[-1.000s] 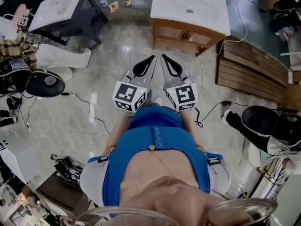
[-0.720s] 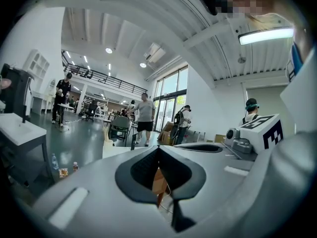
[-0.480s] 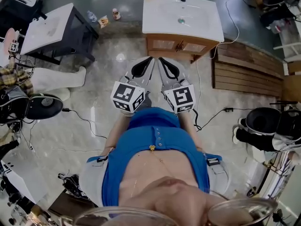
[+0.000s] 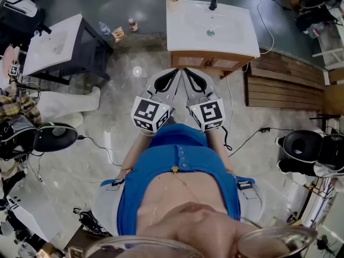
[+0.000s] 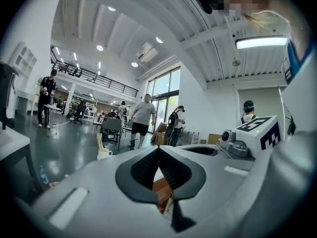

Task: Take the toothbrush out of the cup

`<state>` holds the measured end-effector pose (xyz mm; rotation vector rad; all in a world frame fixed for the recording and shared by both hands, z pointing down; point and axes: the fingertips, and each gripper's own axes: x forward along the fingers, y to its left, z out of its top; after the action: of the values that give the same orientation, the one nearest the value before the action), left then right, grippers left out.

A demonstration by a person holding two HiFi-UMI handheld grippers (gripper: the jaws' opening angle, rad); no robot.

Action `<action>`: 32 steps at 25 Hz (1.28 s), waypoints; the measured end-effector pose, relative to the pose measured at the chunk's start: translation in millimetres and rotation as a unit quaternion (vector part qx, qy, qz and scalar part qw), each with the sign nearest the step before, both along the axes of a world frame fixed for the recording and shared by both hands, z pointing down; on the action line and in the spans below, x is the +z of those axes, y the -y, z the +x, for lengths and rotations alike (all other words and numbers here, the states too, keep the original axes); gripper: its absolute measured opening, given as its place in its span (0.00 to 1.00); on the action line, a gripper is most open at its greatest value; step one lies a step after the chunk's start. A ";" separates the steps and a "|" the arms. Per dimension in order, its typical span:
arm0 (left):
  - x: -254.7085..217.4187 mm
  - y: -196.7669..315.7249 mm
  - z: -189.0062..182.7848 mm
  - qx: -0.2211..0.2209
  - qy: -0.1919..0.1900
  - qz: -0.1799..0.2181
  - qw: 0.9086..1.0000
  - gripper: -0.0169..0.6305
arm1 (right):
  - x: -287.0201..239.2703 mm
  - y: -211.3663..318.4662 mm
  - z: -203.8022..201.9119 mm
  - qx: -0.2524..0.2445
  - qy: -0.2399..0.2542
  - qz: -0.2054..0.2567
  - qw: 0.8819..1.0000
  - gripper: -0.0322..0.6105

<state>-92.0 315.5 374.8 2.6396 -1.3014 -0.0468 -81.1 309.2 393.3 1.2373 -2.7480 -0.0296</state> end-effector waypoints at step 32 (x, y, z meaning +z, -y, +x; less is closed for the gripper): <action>15.3 113.0 -16.9 -0.003 0.012 -0.016 1.000 0.03 | 19.4 111.9 -15.4 -0.005 -0.004 -0.034 0.999 0.05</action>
<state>-108.9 202.4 390.1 2.6168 -1.3054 0.0046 -96.5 197.2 412.7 1.2028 -2.7242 0.0563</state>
